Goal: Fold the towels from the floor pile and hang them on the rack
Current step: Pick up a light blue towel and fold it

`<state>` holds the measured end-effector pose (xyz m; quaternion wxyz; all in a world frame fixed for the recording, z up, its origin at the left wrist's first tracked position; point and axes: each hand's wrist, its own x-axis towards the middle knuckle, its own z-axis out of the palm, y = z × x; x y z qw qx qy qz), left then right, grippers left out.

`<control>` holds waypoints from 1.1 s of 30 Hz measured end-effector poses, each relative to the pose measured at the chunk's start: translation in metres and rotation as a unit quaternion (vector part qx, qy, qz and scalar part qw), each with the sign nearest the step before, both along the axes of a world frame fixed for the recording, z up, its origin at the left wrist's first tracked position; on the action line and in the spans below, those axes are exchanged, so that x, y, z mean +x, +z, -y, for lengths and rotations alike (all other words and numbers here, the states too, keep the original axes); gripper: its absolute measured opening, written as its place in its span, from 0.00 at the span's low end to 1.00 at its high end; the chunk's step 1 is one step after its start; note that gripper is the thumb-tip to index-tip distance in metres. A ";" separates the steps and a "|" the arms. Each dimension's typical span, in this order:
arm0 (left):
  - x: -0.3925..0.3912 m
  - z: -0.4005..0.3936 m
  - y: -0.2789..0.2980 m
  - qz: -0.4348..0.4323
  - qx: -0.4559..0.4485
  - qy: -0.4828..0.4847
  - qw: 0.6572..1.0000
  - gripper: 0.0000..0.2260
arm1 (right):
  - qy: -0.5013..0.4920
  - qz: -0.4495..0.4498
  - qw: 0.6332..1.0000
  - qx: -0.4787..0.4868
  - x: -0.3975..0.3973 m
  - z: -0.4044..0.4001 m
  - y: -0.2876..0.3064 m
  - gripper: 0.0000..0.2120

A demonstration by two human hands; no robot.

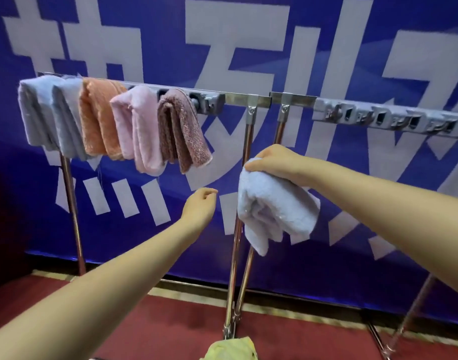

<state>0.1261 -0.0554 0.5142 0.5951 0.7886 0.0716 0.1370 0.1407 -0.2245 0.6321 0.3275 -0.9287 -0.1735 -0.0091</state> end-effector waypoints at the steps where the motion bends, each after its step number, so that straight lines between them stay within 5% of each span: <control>1: 0.004 0.003 0.013 0.027 -0.005 -0.019 0.999 0.12 | -0.004 0.003 1.000 -0.012 0.009 -0.005 0.009 0.15; 10: 0.040 -0.012 0.114 0.100 -0.125 -0.099 0.982 0.08 | -0.010 0.028 0.999 0.015 0.055 -0.051 0.092 0.16; 13: 0.053 -0.032 0.133 0.119 -0.135 -0.059 0.982 0.06 | 0.003 0.060 0.998 0.024 0.063 -0.077 0.113 0.14; 18: 0.061 -0.054 0.126 0.109 -0.233 -0.060 0.965 0.17 | 0.007 0.080 0.996 0.044 0.079 -0.107 0.136 0.10; 27: 0.081 -0.057 0.100 0.154 -0.277 -0.039 0.948 0.15 | 0.012 0.035 0.998 0.057 0.118 -0.131 0.139 0.17; 33: 0.090 -0.053 0.099 0.153 -0.246 -0.040 0.956 0.14 | -0.084 0.028 0.996 0.029 0.132 -0.100 0.112 0.09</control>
